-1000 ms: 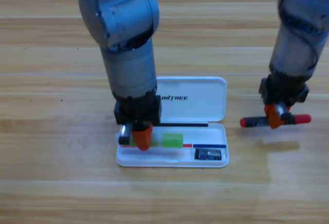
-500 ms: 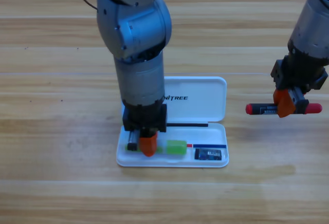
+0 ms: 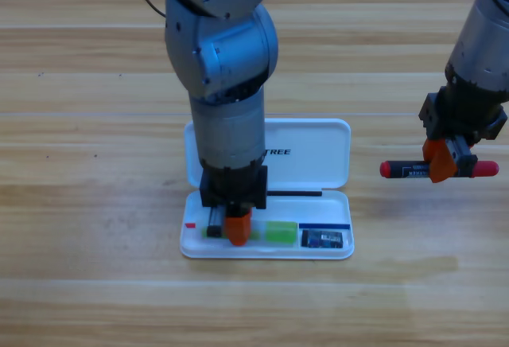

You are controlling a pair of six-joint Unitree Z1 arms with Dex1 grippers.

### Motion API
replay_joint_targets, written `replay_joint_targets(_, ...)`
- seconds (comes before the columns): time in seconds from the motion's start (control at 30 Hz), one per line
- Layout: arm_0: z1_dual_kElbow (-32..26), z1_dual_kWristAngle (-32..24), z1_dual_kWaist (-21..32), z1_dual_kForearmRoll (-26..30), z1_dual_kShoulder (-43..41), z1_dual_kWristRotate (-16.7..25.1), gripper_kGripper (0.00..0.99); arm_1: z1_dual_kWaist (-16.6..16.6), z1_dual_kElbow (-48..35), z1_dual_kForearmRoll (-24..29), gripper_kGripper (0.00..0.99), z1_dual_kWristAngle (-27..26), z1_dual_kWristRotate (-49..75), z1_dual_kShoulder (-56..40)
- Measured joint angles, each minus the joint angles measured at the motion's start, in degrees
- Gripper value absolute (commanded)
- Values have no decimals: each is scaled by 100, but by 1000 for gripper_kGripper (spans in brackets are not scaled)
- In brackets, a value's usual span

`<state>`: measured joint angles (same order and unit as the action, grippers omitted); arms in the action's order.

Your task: Clean up eraser and pencils

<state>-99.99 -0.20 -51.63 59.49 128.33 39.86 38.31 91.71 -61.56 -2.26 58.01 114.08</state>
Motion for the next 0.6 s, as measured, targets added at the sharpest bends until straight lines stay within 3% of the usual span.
replay_joint_targets(0.43,0,0,-12,0,-1,-56,0,1,0,0,0,0,-5,0)
replay_joint_targets(0.53,0,0,-12,0,-5,-56,877,1,0,0,0,0,-5,0)
replay_joint_targets(0.57,0,0,-12,0,-7,-56,965,1,0,0,0,0,-5,0)
replay_joint_targets(0.6,0,0,-12,0,-12,-56,989,1,0,0,0,0,-6,0)
